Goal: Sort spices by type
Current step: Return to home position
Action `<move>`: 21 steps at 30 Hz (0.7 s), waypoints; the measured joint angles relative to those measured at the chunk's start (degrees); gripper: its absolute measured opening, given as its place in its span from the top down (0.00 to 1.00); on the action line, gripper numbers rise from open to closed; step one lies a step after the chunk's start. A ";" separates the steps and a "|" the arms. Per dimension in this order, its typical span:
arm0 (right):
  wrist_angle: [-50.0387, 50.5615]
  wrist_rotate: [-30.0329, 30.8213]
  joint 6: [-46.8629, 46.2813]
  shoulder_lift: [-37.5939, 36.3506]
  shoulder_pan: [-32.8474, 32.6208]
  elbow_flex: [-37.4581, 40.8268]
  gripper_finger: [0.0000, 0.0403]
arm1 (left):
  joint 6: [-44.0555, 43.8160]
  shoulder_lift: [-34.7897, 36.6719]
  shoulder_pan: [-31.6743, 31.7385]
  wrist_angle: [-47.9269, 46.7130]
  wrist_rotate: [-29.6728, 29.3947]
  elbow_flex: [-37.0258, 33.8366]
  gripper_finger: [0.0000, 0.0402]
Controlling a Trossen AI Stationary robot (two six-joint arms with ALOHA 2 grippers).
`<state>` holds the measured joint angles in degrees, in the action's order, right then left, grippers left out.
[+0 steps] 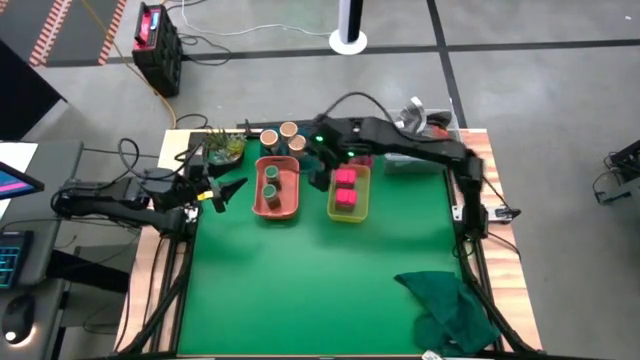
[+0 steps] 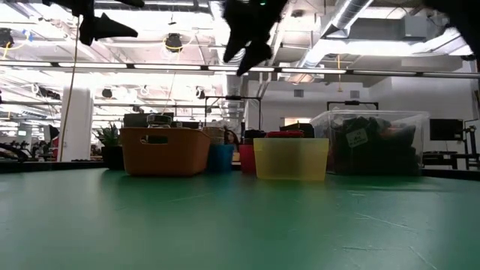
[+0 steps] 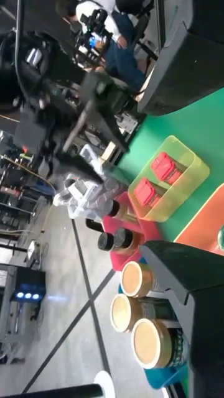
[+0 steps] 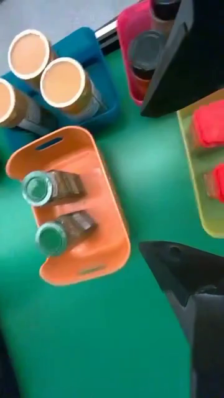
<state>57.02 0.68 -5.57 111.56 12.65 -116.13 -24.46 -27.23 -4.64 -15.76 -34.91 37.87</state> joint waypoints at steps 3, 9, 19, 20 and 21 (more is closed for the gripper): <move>-8.98 1.54 -3.13 -7.81 -2.02 11.55 0.12 | 0.02 0.05 0.01 -0.07 -0.13 0.00 0.19; -28.70 9.32 -12.43 -22.04 -5.46 36.30 0.17 | -3.40 -0.53 0.01 -1.19 -1.09 0.00 0.19; -44.38 11.07 -32.59 -39.30 -6.98 65.38 0.19 | 8.56 -0.39 0.00 2.37 -3.71 0.00 0.19; -44.35 11.36 -34.02 -40.78 -7.40 67.41 0.19 | 9.39 -0.09 0.00 2.38 -3.70 0.00 0.19; -44.16 11.75 -35.26 -42.34 -7.73 69.30 0.19 | 9.98 0.27 0.00 1.94 -3.68 0.00 0.19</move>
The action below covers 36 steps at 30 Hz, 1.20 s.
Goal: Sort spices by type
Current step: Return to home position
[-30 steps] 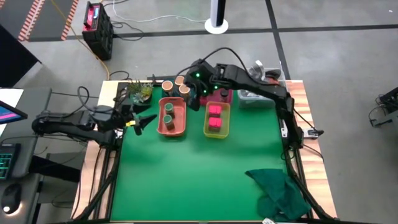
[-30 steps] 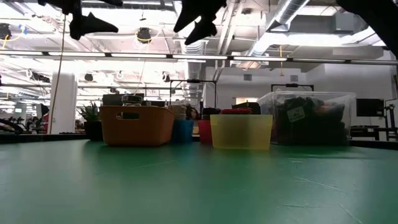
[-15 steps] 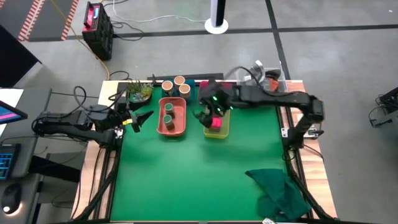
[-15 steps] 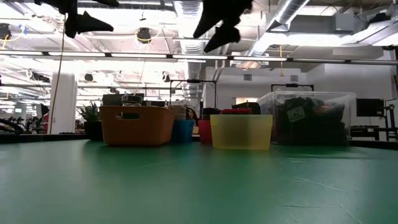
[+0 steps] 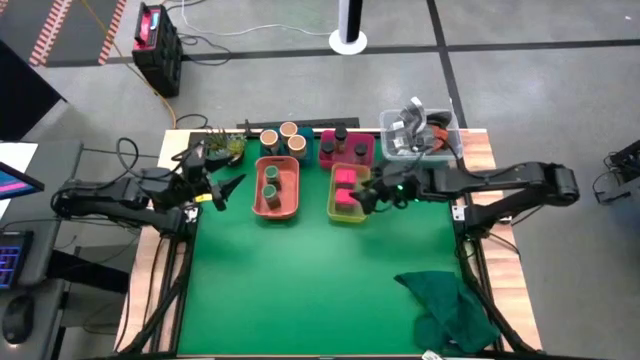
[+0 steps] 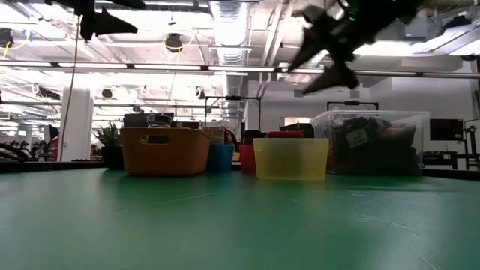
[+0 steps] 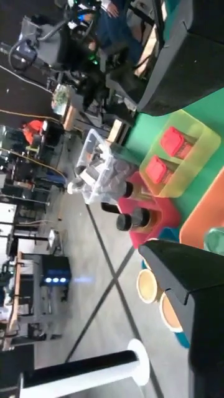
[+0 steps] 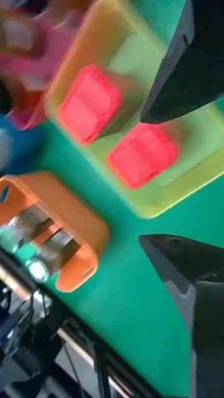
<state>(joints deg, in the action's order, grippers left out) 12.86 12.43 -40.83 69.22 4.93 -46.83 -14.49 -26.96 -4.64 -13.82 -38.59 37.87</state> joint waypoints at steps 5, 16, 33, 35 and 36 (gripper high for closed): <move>-0.21 1.57 -3.06 -7.87 -0.45 5.77 0.19 | -0.26 2.58 0.00 -1.79 1.62 -2.82 0.19; 1.64 2.75 -4.68 -24.63 0.51 17.40 0.19 | -9.28 9.62 -0.07 8.43 -2.50 -12.87 0.19; -29.16 2.75 -5.67 -37.04 -1.22 39.61 0.19 | -14.68 1.82 -2.59 7.71 -6.74 -12.85 0.19; -34.06 2.77 -6.66 -37.01 -1.20 41.91 0.19 | -14.73 0.19 -3.14 7.98 -6.85 -12.85 0.19; -35.15 2.79 -6.77 -37.11 -1.20 42.58 0.19 | -14.75 -0.69 -3.44 8.29 -6.88 -12.85 0.19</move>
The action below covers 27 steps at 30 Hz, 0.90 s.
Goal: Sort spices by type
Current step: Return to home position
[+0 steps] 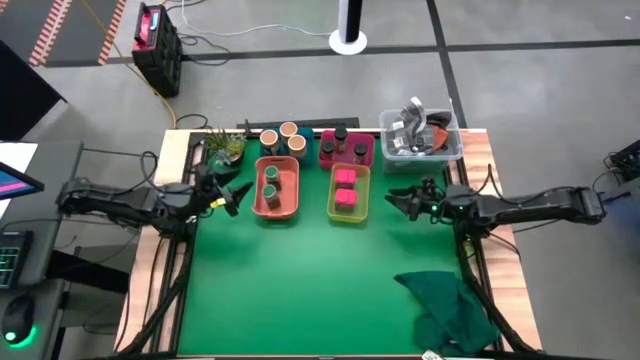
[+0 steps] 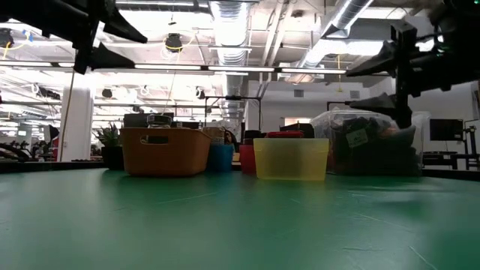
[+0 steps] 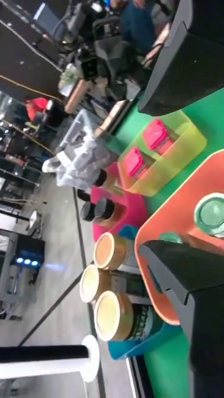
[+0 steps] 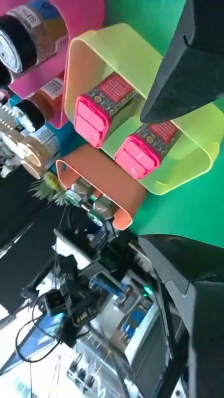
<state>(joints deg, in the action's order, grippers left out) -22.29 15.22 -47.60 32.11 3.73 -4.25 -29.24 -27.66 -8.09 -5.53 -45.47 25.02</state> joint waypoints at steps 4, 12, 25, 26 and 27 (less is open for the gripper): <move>-0.66 0.03 0.00 -2.02 0.00 1.74 0.19 | 0.04 -4.24 -1.82 3.97 -0.09 -0.55 0.19; 3.51 -0.69 -0.51 -10.65 0.68 3.14 0.19 | -1.10 -4.34 -4.63 15.27 -0.05 -8.87 0.28; 22.56 -4.90 -0.22 -32.08 0.59 2.51 0.19 | -11.93 9.52 -6.87 15.84 0.19 -21.91 0.44; 23.56 -4.91 -0.15 -32.10 0.68 1.90 0.19 | -13.20 10.29 -7.44 15.43 0.15 -22.48 0.45; 25.33 -4.91 0.26 -32.03 0.88 1.09 0.19 | -13.86 11.08 -8.07 16.79 0.23 -23.06 0.46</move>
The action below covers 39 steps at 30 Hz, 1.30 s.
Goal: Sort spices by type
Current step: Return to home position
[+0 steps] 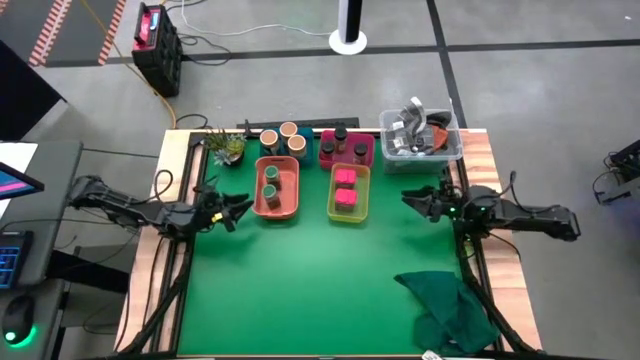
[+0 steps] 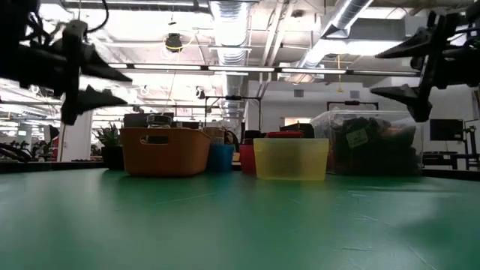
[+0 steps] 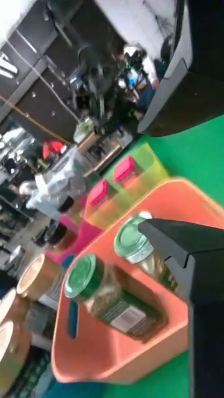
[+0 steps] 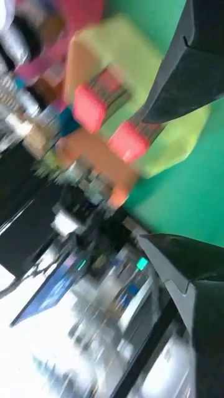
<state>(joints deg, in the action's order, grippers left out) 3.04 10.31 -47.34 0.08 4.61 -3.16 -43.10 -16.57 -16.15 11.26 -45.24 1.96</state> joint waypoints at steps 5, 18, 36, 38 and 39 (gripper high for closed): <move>12.68 0.07 -0.43 -0.07 0.55 -4.90 0.23 | 3.50 3.32 -3.02 -0.41 -0.04 -0.69 0.49; 20.92 0.23 5.05 0.02 3.80 -6.89 0.27 | 19.44 7.41 -4.99 -9.49 0.30 0.26 0.59; 24.05 0.21 7.29 0.02 3.80 -6.89 0.28 | 19.99 6.84 -4.99 -9.87 0.47 0.22 0.60; 24.05 0.21 7.29 0.02 3.80 -6.89 0.28 | 19.99 6.84 -4.99 -9.91 0.49 0.22 0.60; 24.05 0.21 7.29 0.02 3.80 -6.89 0.28 | 19.99 6.84 -4.99 -9.93 0.49 0.18 0.60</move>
<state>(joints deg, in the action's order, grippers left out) 27.09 10.52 -40.05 0.10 8.40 -10.04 -23.11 -9.74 -21.15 1.32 -44.75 2.13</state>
